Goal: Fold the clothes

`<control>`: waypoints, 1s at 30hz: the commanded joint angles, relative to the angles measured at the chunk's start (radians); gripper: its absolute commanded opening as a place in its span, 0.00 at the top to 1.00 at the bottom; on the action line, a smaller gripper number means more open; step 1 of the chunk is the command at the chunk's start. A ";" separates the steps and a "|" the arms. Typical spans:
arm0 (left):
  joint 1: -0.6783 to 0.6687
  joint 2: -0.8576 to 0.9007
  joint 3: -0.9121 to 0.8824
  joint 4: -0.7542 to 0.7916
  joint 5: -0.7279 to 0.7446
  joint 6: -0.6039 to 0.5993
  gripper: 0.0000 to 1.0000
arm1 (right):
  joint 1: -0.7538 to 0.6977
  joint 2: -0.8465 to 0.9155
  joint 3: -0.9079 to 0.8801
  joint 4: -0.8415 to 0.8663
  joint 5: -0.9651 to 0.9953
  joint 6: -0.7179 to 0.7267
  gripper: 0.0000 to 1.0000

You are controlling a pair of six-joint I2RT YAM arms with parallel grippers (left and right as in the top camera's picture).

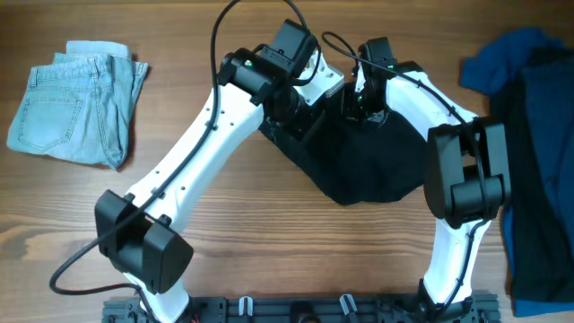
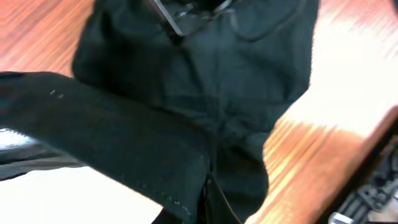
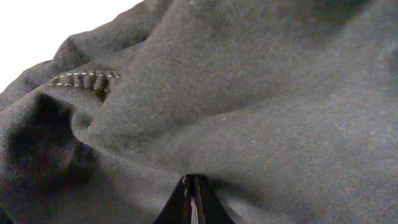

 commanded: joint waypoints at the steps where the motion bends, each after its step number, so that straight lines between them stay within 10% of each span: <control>1: 0.017 -0.016 0.022 -0.012 -0.139 -0.024 0.96 | 0.029 0.010 -0.007 0.006 -0.145 0.003 0.96; 10: 0.213 -0.044 0.174 -0.079 -0.146 0.051 0.96 | 0.272 0.010 -0.008 0.182 -0.182 0.362 0.96; 16: 0.257 -0.044 0.339 -0.101 -0.125 0.115 0.96 | 0.412 0.051 -0.008 0.596 -0.301 0.560 0.96; 30: 0.224 -0.038 0.315 -0.335 0.049 0.103 0.96 | 0.222 0.055 -0.006 0.766 -0.182 0.260 0.96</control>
